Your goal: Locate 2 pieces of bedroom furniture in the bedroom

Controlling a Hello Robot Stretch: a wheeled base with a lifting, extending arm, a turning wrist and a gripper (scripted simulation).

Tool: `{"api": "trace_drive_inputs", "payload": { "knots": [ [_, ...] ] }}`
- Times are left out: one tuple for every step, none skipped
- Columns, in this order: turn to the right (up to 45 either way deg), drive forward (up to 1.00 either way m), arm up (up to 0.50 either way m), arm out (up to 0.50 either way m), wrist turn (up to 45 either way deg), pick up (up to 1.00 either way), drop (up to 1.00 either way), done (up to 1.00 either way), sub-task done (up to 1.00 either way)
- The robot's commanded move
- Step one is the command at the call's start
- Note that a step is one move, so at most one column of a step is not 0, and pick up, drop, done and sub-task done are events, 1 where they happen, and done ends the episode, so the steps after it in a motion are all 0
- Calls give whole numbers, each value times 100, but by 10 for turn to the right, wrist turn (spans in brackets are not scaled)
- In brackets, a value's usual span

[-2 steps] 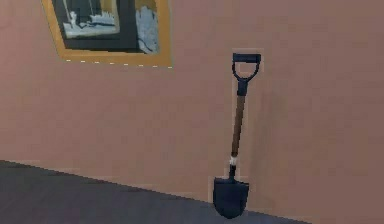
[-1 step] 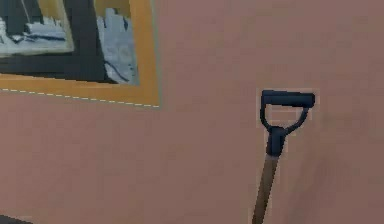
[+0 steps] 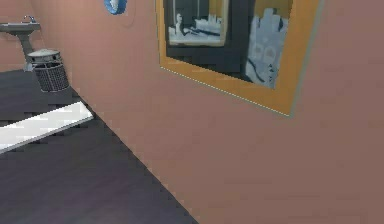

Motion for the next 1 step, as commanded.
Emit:
{"api": "trace_drive_inputs", "payload": {
  "knots": [
    [0,40,0,0,0,0,0,0,0]
  ]
}}
